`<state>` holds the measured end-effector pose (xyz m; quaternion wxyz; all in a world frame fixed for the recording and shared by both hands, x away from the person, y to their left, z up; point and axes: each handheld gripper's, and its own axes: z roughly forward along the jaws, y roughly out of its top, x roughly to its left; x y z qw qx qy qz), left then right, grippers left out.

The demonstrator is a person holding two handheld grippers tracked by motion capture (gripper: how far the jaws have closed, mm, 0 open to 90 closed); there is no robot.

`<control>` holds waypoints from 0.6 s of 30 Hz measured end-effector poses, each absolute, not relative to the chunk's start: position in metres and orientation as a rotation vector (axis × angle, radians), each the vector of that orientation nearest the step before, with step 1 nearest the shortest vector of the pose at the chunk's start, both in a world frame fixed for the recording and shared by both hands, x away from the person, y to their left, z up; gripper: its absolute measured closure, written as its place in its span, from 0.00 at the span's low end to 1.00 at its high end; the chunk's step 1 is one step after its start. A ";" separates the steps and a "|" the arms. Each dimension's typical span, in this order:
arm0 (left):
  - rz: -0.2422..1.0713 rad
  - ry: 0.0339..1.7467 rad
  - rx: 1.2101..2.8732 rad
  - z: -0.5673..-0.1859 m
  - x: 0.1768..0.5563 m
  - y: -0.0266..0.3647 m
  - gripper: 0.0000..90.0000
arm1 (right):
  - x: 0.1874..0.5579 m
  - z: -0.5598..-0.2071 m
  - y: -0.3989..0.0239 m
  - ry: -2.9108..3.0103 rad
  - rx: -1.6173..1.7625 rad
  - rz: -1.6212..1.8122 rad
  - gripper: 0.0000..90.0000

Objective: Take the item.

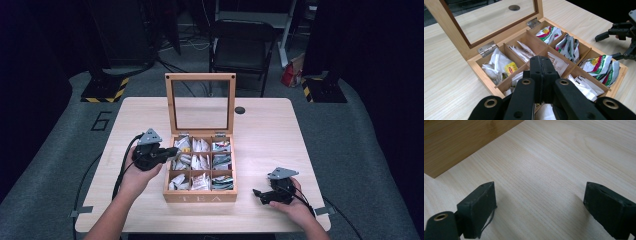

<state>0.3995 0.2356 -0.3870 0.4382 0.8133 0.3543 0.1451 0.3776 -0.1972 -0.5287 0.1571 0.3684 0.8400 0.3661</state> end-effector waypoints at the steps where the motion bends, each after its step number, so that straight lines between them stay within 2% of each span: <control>1: 0.363 0.884 2.015 -0.387 0.399 0.236 1.00 | 0.378 -0.529 -0.197 2.404 1.054 1.048 0.11; 18: 0.422 0.937 1.954 -0.377 0.396 0.269 1.00 | 0.378 -0.529 -0.197 2.403 1.054 1.047 0.11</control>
